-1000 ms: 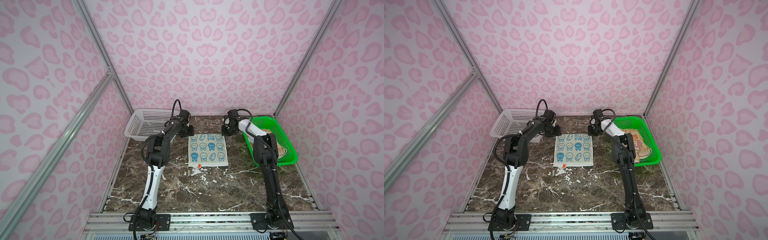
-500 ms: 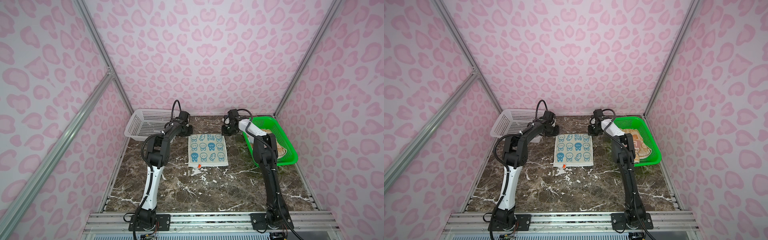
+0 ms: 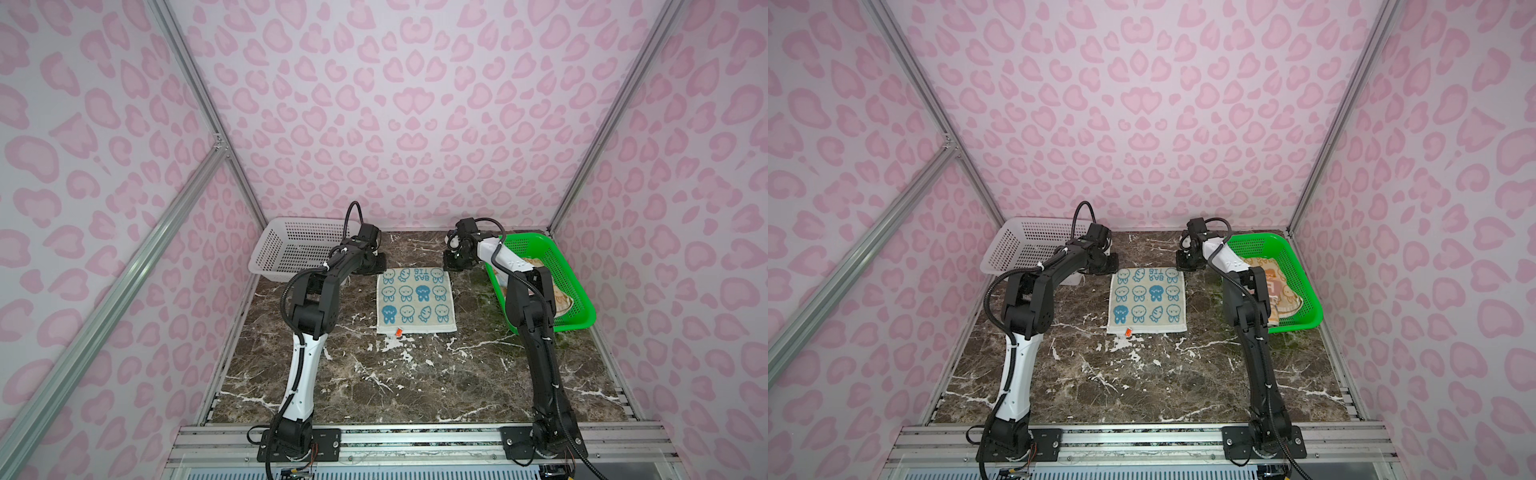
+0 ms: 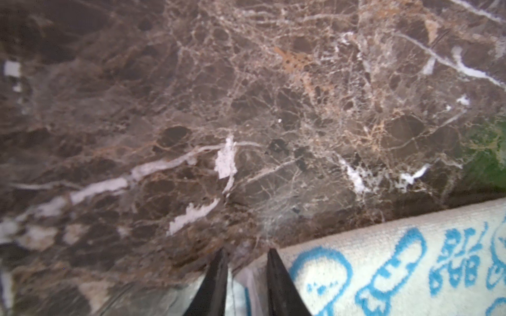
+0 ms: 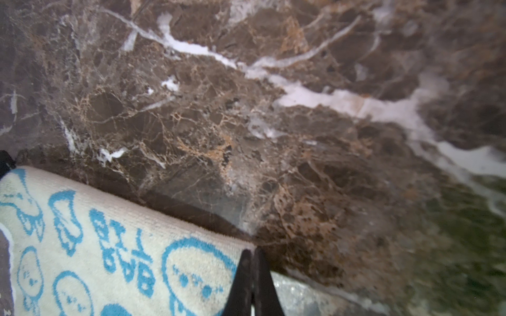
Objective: Fold and stack the towels
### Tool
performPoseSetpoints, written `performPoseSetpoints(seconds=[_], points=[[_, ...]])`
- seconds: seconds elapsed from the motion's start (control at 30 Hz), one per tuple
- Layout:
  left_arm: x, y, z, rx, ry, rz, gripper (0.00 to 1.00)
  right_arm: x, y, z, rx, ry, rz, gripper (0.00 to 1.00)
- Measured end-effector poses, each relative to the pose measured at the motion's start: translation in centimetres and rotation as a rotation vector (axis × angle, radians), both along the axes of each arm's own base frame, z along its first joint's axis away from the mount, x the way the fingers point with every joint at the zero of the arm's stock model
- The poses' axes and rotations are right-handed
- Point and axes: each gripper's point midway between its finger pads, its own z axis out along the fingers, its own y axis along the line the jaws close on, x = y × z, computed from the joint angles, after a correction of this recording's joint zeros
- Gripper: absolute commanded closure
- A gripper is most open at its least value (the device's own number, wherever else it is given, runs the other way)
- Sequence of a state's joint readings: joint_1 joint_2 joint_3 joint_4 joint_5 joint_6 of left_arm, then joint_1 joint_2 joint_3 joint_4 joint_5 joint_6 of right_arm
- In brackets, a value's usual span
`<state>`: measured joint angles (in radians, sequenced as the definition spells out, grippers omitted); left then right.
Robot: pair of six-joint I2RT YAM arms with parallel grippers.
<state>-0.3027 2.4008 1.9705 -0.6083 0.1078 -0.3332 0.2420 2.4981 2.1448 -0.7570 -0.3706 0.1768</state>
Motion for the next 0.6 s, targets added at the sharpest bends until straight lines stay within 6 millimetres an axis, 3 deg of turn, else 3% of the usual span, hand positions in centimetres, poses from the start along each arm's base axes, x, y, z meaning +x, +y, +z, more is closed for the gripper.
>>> performPoseSetpoints(seconds=[0.4,0.6], points=[[-1.6,0.2,0.2,-0.072,0.069,0.004,0.65,0.0,0.1,0.0,0.011,0.002,0.002,1.00],[-2.1,0.5,0.7,-0.119,0.099,0.028,0.55,-0.1,0.1,0.0,0.016,0.002,0.004,1.00]])
